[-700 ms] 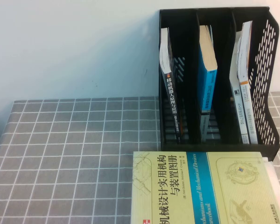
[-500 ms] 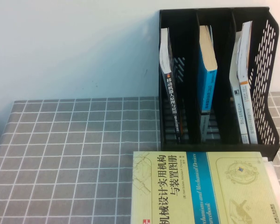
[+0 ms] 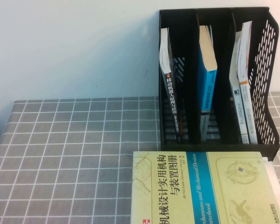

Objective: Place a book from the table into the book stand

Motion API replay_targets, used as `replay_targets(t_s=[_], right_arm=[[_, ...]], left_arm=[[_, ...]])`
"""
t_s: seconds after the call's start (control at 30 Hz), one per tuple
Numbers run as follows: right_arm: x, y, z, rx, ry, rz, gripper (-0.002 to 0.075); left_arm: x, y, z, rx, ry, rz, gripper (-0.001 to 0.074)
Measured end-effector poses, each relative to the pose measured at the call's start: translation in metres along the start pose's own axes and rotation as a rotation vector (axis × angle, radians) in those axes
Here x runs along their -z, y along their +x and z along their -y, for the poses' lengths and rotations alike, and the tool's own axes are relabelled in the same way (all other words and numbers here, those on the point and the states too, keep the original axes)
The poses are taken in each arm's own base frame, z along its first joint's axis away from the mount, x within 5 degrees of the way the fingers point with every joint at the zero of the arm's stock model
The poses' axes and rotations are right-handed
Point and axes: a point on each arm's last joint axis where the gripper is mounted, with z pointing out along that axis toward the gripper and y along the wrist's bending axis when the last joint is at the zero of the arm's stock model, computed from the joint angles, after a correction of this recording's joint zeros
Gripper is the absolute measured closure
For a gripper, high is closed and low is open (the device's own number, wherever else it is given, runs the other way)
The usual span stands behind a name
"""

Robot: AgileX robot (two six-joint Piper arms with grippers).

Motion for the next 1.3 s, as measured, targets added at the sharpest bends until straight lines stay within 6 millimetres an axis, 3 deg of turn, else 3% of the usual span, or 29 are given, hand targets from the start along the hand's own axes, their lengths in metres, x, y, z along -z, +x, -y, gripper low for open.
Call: replay_targets(t_s=[0.6,0.7,0.9,1.1,1.3], right_arm=[[0.000,-0.004,0.000,0.004,0.005,0.054,0.0729],[0.001,-0.018,0.001,0.005,0.015,0.208,0.0729],[0.011,-0.044,0.003,0.008,0.034,0.520,0.0729],[0.017,-0.053,0.003,-0.022,0.031,0.639,0.0729],[0.019,-0.055,0.003,-0.024,0.033,0.665,0.0729]], left_arm=[[-0.001,-0.002,0.000,0.002,0.006,0.038,0.0738],[0.000,-0.013,0.001,0.004,0.018,0.168,0.0738],[0.018,-0.053,0.006,-0.024,0.059,0.663,0.0738],[0.043,-0.075,0.008,-0.030,0.097,1.030,0.0738],[0.055,-0.081,0.008,-0.039,0.089,1.172,0.0738]])
